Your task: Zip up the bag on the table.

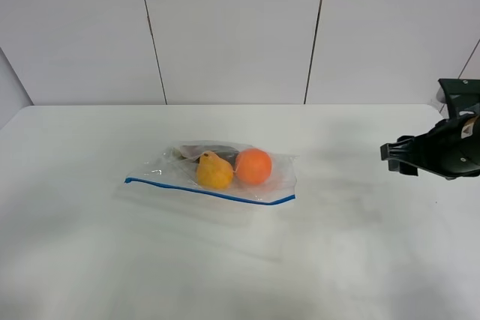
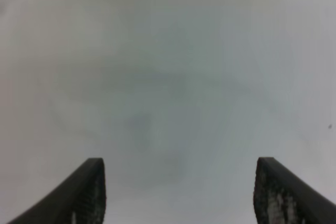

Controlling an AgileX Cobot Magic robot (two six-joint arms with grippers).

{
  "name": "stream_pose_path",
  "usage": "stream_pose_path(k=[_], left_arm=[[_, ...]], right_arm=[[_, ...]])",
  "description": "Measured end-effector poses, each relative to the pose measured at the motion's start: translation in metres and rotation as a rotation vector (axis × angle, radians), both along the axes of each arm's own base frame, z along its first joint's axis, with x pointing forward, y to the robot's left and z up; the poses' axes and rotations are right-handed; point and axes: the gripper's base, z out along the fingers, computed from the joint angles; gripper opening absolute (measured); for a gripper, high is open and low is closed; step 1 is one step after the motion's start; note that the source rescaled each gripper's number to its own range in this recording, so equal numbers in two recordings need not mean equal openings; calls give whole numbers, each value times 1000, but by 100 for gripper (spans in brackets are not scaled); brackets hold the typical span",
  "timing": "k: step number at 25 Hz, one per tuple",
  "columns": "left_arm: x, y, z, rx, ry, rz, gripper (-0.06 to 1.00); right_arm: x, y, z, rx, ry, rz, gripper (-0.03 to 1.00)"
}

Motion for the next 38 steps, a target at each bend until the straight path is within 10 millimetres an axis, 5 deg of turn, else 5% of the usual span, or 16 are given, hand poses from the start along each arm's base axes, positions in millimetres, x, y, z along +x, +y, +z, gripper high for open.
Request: stream_pose_path(k=[14, 38], left_arm=[[0, 0, 0, 0, 0, 0, 96], [0, 0, 0, 0, 0, 0, 96]], right_arm=[[-78, -6, 84, 54, -313, -25, 100], [-185, -6, 113, 216, -482, -15, 100]])
